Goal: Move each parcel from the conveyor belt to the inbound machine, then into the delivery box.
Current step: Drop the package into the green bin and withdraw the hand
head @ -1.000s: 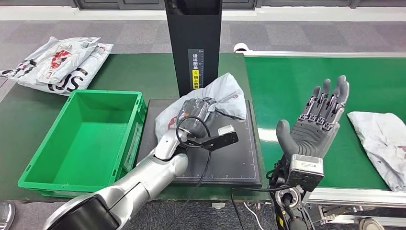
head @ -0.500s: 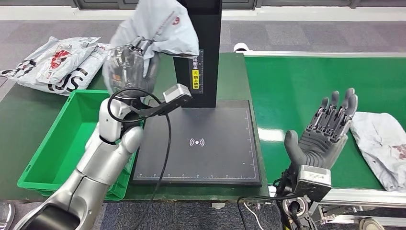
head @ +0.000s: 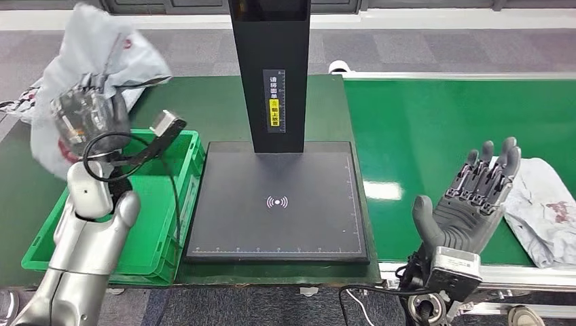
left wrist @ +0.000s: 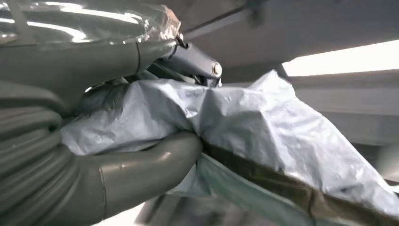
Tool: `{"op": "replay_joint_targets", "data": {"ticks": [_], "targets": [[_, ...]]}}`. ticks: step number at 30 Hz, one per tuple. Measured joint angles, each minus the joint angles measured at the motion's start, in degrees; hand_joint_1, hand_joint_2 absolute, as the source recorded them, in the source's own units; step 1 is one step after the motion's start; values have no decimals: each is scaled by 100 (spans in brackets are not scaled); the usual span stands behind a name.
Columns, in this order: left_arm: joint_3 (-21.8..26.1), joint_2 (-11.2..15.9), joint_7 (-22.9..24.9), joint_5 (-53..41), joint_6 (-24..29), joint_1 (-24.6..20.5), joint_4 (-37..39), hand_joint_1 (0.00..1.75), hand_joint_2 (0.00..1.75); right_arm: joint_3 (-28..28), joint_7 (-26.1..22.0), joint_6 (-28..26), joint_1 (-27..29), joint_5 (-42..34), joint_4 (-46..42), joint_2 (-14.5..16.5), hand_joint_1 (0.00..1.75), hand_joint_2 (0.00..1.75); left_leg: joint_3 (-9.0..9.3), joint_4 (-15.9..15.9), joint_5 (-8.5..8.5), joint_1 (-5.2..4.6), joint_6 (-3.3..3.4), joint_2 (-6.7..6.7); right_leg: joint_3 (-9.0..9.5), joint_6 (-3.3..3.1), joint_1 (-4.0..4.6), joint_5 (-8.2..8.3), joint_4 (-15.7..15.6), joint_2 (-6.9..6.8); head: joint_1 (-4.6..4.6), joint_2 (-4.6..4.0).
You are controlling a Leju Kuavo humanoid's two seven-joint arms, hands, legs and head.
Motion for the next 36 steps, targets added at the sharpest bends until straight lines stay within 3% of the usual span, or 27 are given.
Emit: {"op": "replay_joint_targets", "data": {"ticks": [6, 10, 14, 25, 36], "targets": [[588, 128, 498, -169, -761, 967, -28, 175, 175, 0, 141, 46, 25, 94, -92, -35, 0, 175, -3, -2, -2, 9, -2, -5, -2, -10, 9, -8, 0, -6, 0, -1], [689, 99, 526, -179, -1140, 1177, 177, 173, 175, 0, 169, 73, 20, 98, -98, -57, 0, 175, -5, -1, -3, 10, -2, -7, -2, -10, 6, -8, -2, -11, 0, 0], [696, 12, 489, -180, -1348, 1168, 597, 0, 175, 0, 155, 71, 14, 43, -98, -84, 0, 175, -4, -1, -2, 9, -2, -7, -2, -11, 6, -7, -2, -14, -1, 0], [696, -359, 112, -61, -1331, 803, 1373, 0, 175, 0, 141, 2, -54, -3, -96, -148, 0, 175, -4, 0, -2, 10, -2, -8, -3, -12, 9, -5, -2, -13, -1, 1], [696, -472, 100, -54, -1331, 631, 1638, 0, 175, 0, 142, 1, -68, -6, -96, -170, 0, 175, -3, 0, -2, 10, -2, -7, -3, -12, 9, -5, -1, -13, -1, -1]]}}
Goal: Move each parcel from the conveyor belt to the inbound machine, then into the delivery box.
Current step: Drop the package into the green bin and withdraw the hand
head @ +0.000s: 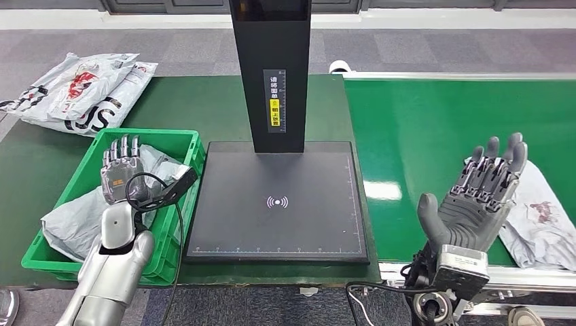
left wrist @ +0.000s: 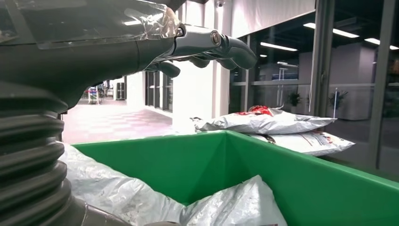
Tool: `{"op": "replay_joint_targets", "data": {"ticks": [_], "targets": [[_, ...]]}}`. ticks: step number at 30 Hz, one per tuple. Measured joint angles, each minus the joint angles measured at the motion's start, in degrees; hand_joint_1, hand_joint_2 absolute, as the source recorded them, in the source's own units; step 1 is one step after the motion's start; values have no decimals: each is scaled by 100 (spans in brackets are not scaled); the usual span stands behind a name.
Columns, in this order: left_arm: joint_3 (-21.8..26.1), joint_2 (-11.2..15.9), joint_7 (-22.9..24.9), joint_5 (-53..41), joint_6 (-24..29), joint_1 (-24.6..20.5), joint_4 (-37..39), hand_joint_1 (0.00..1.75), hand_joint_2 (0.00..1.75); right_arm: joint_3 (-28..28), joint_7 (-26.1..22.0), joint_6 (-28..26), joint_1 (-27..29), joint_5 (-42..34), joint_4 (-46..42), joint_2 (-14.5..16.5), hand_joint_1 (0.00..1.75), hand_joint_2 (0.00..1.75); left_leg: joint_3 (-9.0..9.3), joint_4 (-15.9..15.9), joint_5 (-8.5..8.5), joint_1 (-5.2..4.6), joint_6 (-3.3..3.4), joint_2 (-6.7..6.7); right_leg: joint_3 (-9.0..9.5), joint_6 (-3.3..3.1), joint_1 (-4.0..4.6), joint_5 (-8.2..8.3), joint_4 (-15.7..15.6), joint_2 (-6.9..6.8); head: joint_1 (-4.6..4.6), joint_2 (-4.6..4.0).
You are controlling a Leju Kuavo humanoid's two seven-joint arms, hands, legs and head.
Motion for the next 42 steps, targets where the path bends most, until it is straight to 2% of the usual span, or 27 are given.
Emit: {"op": "replay_joint_targets", "data": {"ticks": [7, 12, 15, 18, 19, 21, 23, 26, 28, 33, 36, 42], "targets": [[0, -17, -76, 124, 23, -34, 52, 0, 175, 0, -3, 1, -2, -8, 0, -22, 0, 175, 0, 0, 0, 0, 0, 0, 0, 0, 0, 0, 0, 0, 0, 0], [-2, -83, -534, 980, 204, -145, 123, 0, 175, 0, -44, 1, -1, -30, 0, -23, 0, 175, 0, 0, 0, 0, 0, 0, 0, 0, 0, 0, 0, 0, 0, 1], [-8, -231, -1251, 2351, 236, -213, 96, 0, 175, -10, -61, 1, 4, -12, 1, -23, 0, 175, 0, 1, 0, 0, 0, -1, 0, 0, -2, 0, 0, 0, 0, -1], [-52, -476, -2400, 4859, -326, -199, -206, 0, 175, -61, -102, 1, 27, -20, 21, -23, 0, 175, -2, 2, 0, -1, 1, -7, 2, 2, -3, 1, 0, -6, 1, 0], [-107, -551, -2637, 5601, -538, -178, -364, 0, 175, -85, -127, 1, 32, -43, 39, -23, 0, 175, -3, 2, 0, -1, 1, -10, 3, 2, -3, 1, -1, -9, 1, 0], [-260, -651, -2795, 6386, -739, -136, -637, 0, 175, -119, -175, 1, 34, -95, 78, -23, 0, 175, -5, 2, -1, -1, 1, -13, 4, 2, -4, 1, -1, -13, 2, 0], [-402, -728, -2916, 6736, -916, -91, -847, 0, 175, -143, -61, 1, 35, 31, 128, -22, 0, 175, -4, 2, -2, -4, 2, -7, 1, 2, -6, 1, -1, -10, 2, 1], [-646, -832, -3285, 7690, -1643, 64, -1268, 0, 175, -277, 465, 1, 33, 690, 332, -20, 0, 175, -2, 2, -4, -8, 2, -4, 0, 3, -8, 1, -1, -7, 1, 1], [-892, -907, -3276, 8166, -1865, 202, -1592, 0, 175, -415, 648, 1, 14, 982, 561, -19, 0, 175, -2, 2, -4, -7, 2, -11, 3, 4, -7, 0, -1, -13, 1, 0], [-1711, -1035, -3176, 8780, -1943, 503, -2200, 0, 175, -984, 1322, 1, -42, 2030, 1340, 32, 0, 175, -6, 2, -3, -8, 4, -21, 5, 5, -10, -2, -1, -25, 2, 1], [-1917, -1097, -3215, 8936, -1998, 545, -2277, 0, 175, -1442, 1651, -1, -132, 2869, 1764, 82, 0, 175, -2, 2, -4, -8, 4, -16, 4, 5, -11, -1, -2, -21, 1, 0], [-2100, -1195, -3290, 8965, -1897, 696, -2368, 0, 175, -2861, 2378, -2, -414, 4736, 2750, 170, 0, 175, -4, 2, -2, -8, 7, -36, 10, 7, -11, -2, -2, -40, 2, 0]]}}
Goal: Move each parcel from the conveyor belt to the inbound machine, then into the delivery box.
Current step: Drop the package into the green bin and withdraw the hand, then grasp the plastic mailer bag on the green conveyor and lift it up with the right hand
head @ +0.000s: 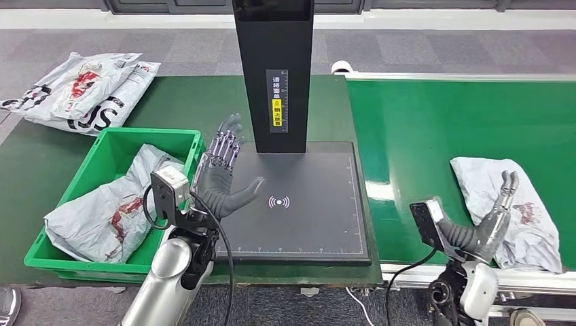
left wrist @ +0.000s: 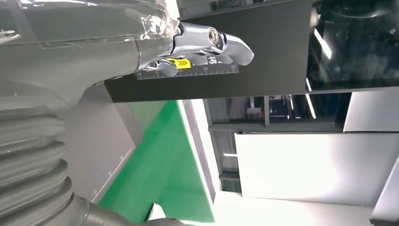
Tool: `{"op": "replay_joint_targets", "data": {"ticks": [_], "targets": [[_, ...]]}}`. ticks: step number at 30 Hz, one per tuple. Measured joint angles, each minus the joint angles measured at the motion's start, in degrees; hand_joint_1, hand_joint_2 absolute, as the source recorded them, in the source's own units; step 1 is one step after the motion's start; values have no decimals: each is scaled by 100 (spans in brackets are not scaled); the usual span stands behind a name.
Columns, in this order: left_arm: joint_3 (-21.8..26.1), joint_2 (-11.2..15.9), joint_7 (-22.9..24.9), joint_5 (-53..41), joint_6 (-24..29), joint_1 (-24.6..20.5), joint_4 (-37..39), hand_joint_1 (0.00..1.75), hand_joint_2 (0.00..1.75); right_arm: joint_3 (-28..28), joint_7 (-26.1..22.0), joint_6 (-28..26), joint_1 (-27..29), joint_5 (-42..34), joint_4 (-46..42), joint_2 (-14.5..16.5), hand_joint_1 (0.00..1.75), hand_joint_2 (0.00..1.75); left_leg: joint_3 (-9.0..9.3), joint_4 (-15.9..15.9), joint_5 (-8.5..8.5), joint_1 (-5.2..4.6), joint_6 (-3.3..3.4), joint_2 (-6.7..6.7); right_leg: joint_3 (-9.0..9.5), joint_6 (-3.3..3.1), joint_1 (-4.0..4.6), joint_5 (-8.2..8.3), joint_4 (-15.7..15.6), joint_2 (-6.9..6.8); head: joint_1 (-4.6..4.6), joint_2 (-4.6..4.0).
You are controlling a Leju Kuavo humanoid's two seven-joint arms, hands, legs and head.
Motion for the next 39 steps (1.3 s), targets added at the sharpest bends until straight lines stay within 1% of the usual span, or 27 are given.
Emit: {"op": "replay_joint_targets", "data": {"ticks": [3, 5, 7, 11, 15, 18, 27, 29, 30, 34, 37, 39], "targets": [[-8, -3, -16, -18, 19, 62, -40, 0, 175, -511, 528, -1, -106, 520, 453, -32, 0, 175, 0, 0, 0, 0, 0, 1, -1, 1, 0, -1, 0, 1, 0, 0], [-14, -4, -25, -33, 26, 97, -56, 0, 175, -731, 929, 3, -142, 724, 798, -99, 0, 175, -1, 0, -1, 0, 0, 0, -1, 2, 0, -2, 0, 1, 0, 1], [-16, -5, -32, -42, 28, 140, -80, 0, 175, -891, 1224, 49, -159, 835, 1120, -185, 0, 175, -2, 0, -2, 0, 0, 0, -1, 2, 0, -2, 0, 1, 0, 1], [-16, -8, -36, -54, 13, 201, -122, 0, 175, -1086, 1647, 265, -179, 1043, 1698, -350, 0, 175, -3, 0, -3, 0, 1, 0, -2, 3, 0, -3, 0, 1, 0, 1], [-16, -15, -26, -93, -46, 241, -168, 0, 175, -1164, 2082, 569, -286, 1405, 2347, -532, 0, 175, -3, 0, -3, 0, 2, 3, -3, 2, 0, -2, 0, 2, 0, 0], [-16, -18, -13, -138, -89, 252, -199, 0, 175, -1190, 2284, 703, -417, 1613, 2827, -678, 0, 175, -3, 0, -3, 0, 3, 5, -2, 2, -1, -2, 0, 2, 0, 0], [-16, -30, 16, -224, -222, 286, -268, 0, 175, -1237, 2611, 1012, -817, 2021, 3889, -989, 0, 175, -2, 1, -3, 0, 3, 6, -1, 3, 0, -2, 0, 4, 0, 0], [-16, -30, 16, -239, -228, 300, -269, 0, 175, -1237, 2632, 947, -901, 2076, 4038, -1028, 0, 175, -2, 1, -3, 0, 3, 5, -1, 3, 0, -2, 0, 4, 0, 1], [-16, -30, 16, -247, -229, 312, -270, 0, 175, -1237, 2609, 831, -927, 2089, 4094, -1039, 0, 175, -3, 0, -3, 0, 3, 4, -1, 3, 0, -2, 0, 4, 0, 0], [-16, -30, 16, -279, -229, 378, -297, 0, 175, -1236, 2333, 154, -914, 2071, 4049, -1025, 0, 175, -4, 0, -3, 0, 3, 3, -1, 3, 0, -2, 0, 3, 0, 0], [-16, -30, 21, -334, -226, 435, -344, 0, 175, -1236, 1946, 9, -732, 1957, 3493, -919, 0, 175, -4, 0, -3, 0, 3, 1, -1, 3, 0, -2, 0, 2, 0, 1], [-16, -30, 30, -359, -224, 453, -359, 0, 175, -1246, 1553, -5, -577, 1869, 2931, -799, 0, 175, -5, 0, -3, 0, 2, 1, -3, 3, 0, -2, 0, 2, 0, 1]]}}
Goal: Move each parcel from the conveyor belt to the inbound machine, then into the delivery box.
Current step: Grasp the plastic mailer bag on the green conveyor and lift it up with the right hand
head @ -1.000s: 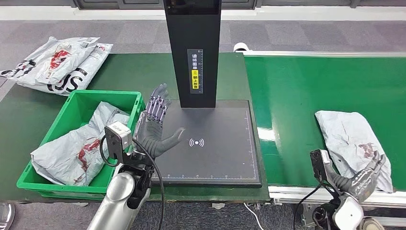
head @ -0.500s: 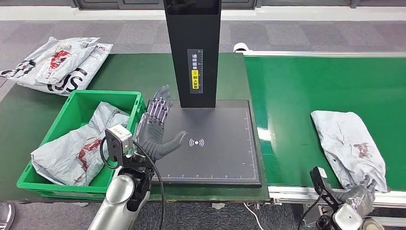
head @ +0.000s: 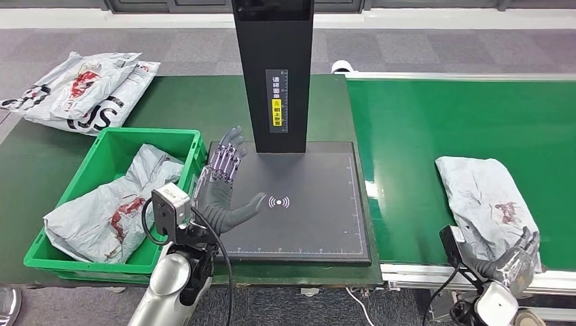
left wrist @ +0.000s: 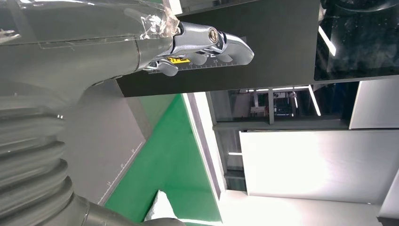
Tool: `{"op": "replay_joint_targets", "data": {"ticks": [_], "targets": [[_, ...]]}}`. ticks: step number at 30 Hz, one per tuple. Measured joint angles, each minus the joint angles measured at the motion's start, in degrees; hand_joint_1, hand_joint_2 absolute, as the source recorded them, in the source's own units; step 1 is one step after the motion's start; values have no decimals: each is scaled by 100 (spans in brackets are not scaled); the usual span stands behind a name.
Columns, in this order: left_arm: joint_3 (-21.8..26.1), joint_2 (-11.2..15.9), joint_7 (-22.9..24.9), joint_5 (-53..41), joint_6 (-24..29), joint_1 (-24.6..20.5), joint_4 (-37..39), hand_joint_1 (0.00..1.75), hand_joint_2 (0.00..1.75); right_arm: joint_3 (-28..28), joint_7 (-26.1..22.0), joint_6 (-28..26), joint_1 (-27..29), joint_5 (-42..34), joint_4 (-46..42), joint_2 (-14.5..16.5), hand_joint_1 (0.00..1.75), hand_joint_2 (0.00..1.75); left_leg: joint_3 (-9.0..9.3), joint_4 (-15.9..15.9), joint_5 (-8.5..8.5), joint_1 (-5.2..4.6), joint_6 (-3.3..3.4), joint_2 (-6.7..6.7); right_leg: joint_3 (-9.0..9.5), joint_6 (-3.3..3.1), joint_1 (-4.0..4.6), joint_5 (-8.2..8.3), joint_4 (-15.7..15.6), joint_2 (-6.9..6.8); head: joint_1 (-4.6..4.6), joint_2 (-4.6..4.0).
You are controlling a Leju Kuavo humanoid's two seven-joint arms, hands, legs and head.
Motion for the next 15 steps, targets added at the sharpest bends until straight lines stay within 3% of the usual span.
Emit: {"op": "replay_joint_targets", "data": {"ticks": [3, 11, 15], "targets": [[0, -11, 5, -6, 5, 3, -4, 0, 175, -54, -462, -8, 153, -96, -778, 173, 0, 175, 0, 0, 0, 0, 0, 1, -1, 0, 0, -1, 0, 1, 0, 1], [0, -19, 7, -9, 9, 5, -4, 0, 175, -160, -631, -8, 322, -134, -1691, 368, 0, 175, 1, 1, 0, -2, 0, 4, -1, 1, -2, 0, 0, 1, 0, -1], [0, -27, 6, -46, 9, 4, -3, 0, 175, -260, -933, -7, 325, -169, -1954, 468, 0, 175, 2, 1, 0, -3, 0, 4, -1, 1, -2, 0, 0, 2, 0, 1]]}}
